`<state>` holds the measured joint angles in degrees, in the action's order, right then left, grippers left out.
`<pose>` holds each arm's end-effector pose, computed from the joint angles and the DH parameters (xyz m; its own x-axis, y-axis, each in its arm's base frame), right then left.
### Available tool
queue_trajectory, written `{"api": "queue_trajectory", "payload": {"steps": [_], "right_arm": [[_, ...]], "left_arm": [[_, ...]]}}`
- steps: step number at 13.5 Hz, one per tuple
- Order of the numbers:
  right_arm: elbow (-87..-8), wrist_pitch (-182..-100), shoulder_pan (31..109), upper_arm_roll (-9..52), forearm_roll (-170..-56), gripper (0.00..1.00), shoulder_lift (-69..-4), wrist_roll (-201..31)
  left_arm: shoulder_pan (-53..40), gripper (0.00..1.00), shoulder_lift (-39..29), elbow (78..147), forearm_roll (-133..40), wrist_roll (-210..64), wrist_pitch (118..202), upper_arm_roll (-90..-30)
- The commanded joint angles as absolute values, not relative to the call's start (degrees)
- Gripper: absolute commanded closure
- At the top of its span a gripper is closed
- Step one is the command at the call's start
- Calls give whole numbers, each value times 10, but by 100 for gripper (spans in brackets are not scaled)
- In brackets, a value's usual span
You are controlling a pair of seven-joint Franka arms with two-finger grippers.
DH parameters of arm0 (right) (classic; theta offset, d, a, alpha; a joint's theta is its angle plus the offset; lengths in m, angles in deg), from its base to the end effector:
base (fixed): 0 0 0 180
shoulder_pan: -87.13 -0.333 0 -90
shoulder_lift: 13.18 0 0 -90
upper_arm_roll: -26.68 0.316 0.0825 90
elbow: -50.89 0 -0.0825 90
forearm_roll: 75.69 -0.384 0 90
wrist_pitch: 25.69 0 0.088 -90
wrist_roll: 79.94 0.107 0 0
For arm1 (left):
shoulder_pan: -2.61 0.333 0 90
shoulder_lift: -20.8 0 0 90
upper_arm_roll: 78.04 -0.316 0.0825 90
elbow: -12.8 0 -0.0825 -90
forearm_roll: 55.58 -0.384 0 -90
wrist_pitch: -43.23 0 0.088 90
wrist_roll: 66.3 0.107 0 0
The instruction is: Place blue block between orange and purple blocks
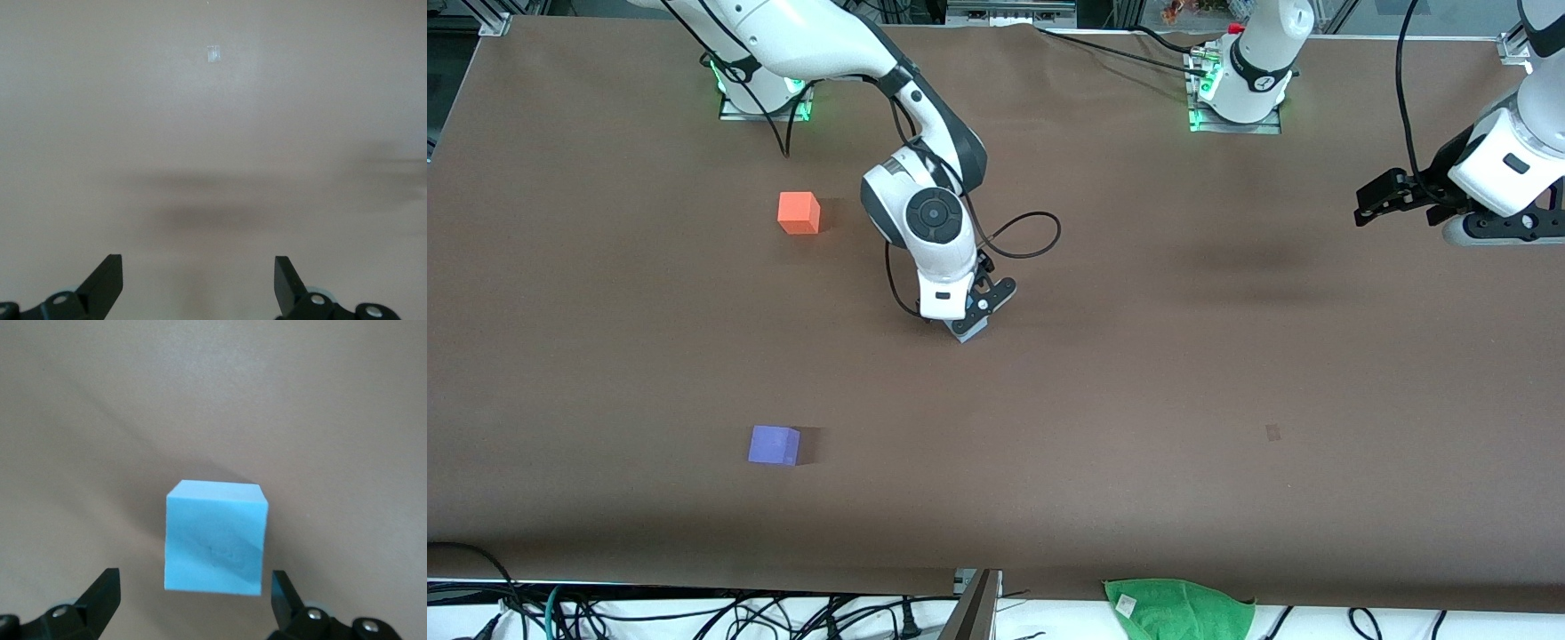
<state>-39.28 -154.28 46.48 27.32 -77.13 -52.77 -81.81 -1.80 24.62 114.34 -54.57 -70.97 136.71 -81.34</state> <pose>0.5252 0.4608 0.2330 0.7416 0.6706 -0.0198 0.6701 -0.7418 -0.0271 0.5326 -0.0113 0.5707 0.9952 0.0628 -0.0755 0.0641 -0.9978 0.0152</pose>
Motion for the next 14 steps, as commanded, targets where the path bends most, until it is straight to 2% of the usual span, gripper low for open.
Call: {"api": "queue_trajectory", "payload": {"steps": [1,3,6,11,12,13,14], "right_arm": [[-392,-1556,463,268,-778,0,-532,-821],[-392,-1557,461,268,-777,0,-536,-821],[-395,-1578,456,268,-774,0,-547,-821],[-398,-1602,449,267,-770,0,-561,-821],[-398,-1601,450,266,-771,21,-561,-821],[-397,-1601,453,266,-771,59,-560,-821],[-396,-1600,453,266,-772,77,-558,-822]], "left_arm": [[2,0,255,1133,-550,-701,1363,-809],[2,0,248,1119,-546,-698,1366,-809],[2,0,196,1038,-545,-705,1346,-808],[9,0,190,1030,-521,-700,1345,-810],[9,0,190,1030,-521,-700,1345,-810],[10,0,191,1030,-521,-699,1345,-810],[10,0,191,1029,-522,-699,1345,-811]]}}
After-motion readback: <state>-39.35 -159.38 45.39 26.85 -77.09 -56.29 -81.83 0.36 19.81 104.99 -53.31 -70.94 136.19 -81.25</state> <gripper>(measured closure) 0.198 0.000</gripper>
